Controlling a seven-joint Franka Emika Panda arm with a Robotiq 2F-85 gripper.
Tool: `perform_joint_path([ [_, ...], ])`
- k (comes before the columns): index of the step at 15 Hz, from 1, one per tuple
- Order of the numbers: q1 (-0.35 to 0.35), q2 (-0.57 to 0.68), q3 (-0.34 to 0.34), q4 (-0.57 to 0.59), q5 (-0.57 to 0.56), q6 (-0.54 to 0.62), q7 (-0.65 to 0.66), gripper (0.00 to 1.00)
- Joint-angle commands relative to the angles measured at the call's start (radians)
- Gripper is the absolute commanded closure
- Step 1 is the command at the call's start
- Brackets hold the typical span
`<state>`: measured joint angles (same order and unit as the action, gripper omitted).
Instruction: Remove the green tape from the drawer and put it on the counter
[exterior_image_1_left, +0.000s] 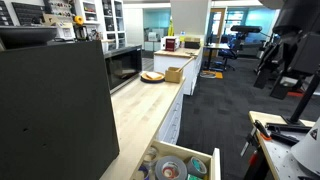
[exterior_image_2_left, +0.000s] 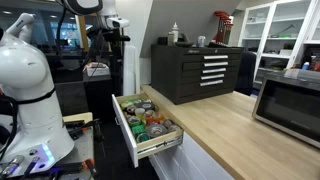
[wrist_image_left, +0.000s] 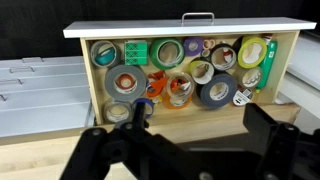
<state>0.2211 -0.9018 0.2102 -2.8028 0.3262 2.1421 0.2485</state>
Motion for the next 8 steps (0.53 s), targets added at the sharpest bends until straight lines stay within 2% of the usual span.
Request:
perform_joint_path([
  [1, -0.002, 0.001, 0.000, 0.000, -0.001, -0.005, 0.000, 0.00],
  [8, -0.002, 0.010, 0.000, -0.005, -0.001, -0.005, 0.000, 0.00],
])
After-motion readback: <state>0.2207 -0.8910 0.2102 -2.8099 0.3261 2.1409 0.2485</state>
